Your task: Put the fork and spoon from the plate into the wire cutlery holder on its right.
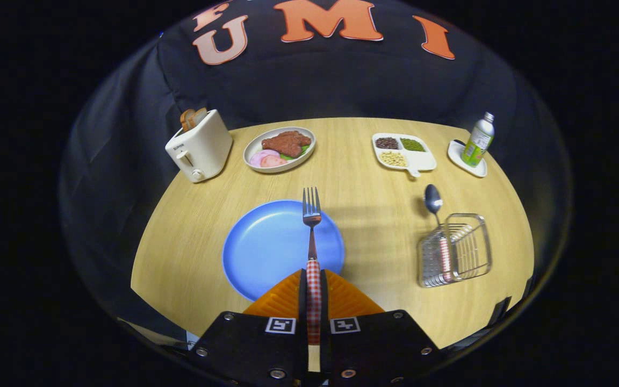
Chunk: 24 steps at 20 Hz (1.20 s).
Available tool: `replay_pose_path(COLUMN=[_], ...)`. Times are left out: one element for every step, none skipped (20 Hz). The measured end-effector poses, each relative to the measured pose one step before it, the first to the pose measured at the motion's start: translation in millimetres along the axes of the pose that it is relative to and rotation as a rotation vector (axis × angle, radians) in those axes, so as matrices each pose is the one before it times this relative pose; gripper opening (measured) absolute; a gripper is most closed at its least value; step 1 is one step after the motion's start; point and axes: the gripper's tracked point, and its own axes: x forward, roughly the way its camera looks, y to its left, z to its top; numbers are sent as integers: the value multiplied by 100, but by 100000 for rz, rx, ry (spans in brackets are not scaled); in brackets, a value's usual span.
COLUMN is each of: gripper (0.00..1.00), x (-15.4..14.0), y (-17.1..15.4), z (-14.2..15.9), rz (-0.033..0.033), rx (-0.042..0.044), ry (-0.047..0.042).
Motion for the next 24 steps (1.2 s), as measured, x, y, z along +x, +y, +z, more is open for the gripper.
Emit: replay_pose_path(gripper=[9, 9, 9, 9, 9, 9, 9, 9, 9, 9, 9, 9, 9, 9, 9, 9, 9, 9, 9, 9, 9, 9, 9, 9], x=[-918, -835, -819, -758, -671, -650, -520, -418, -368, -206, -117, -2, 85, 50, 113, 123, 203, 212, 317, 435, 341, 405, 228, 179], y=[-1486, -1405, -1350, -1074, -994, -1061, -1168, -1259, -1105, -801, -705, -848, -933, -773, -470, -424, -225, -412, -219, -139, -113, 16, -109, -156], z=[268, 78, 12, -24, -106, -111, -232, -223, -328, -136, -261, -259, -216, -265, -150, 89, 33, 23, 48, 28, -40, -113, -29, -58], rz=[-1217, -1173, -651, -95, 395, 85, -452, -663, -249, 325, 591, -171, -671, -673, 120, 427, 615, 303, 385, 331, 562, 824, 291, -143], rx=[-1427, -1670, -1063, -472, -65, -426, -1245, -1573, -1078, -316, -257, -958, -2157, -2552, -2448, -2048, -1945, -1730, -1477, -827, -418, -157, -196, -315], ry=[723, 1163, 1457, 1792, 1930, 1959, 2028, 2115, 2451, 2351, 2678, 2630, 2972, 3015, 3031, 2699, 2811, 2754, 2646, 2779, 2770, 3059, 2172, 1870])
